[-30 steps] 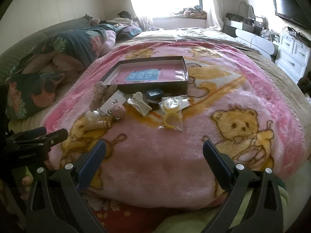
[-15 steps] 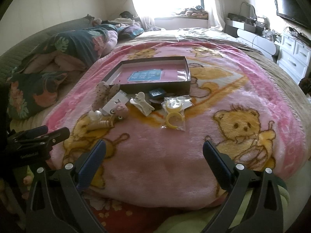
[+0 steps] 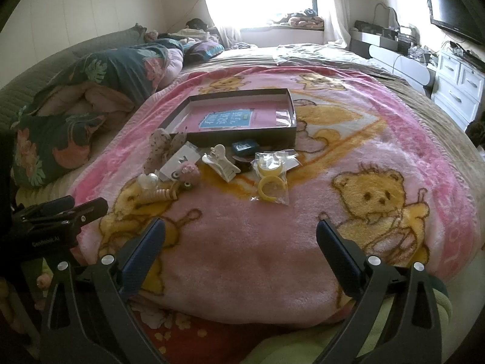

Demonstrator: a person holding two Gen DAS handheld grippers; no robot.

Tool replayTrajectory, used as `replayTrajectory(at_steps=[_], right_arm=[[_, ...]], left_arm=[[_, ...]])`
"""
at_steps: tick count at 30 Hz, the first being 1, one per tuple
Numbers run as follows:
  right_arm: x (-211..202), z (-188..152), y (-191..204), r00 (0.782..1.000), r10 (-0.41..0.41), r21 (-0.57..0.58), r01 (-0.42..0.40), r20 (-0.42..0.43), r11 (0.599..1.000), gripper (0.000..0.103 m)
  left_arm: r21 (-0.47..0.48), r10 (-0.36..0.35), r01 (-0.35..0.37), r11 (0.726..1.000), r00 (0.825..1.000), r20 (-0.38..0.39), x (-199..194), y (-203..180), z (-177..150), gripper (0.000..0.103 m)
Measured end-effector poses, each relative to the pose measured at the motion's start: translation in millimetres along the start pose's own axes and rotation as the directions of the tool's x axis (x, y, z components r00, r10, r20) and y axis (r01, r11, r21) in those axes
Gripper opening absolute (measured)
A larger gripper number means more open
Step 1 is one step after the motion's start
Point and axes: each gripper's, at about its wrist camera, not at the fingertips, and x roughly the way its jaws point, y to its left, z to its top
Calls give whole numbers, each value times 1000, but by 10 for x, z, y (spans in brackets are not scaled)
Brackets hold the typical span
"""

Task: Organize jewelry

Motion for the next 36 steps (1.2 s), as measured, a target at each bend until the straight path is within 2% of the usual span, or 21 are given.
replayTrajectory(at_steps=[10, 19, 22, 29, 30, 36], right_arm=[[26, -31, -63, 1000, 6, 1, -6, 2, 1000, 99], [34, -28, -47, 1000, 13, -1, -13, -4, 1000, 99], [45, -10, -25, 1000, 15, -6, -15, -5, 1000, 99], [228, 142, -103, 1000, 24, -14, -24, -16, 1000, 99], [256, 164, -118, 1000, 21, -12, -21, -18, 1000, 99], [503, 355, -282, 999, 0, 5, 0, -41, 1000, 99]], left_arm=[[-1, 5, -5, 1000, 1000, 6, -26, 12, 26, 94], [-9, 3, -3, 1000, 1000, 4, -6, 99, 189, 94], [-8, 14, -14, 1000, 1000, 11, -34, 28, 39, 94], [-50, 31, -31, 998, 999, 7, 16, 183, 169, 94], [-61, 34, -33, 998, 999, 10, 101, 273, 94, 94], [-99, 65, -64, 993, 998, 6, 261, 496, 274, 94]])
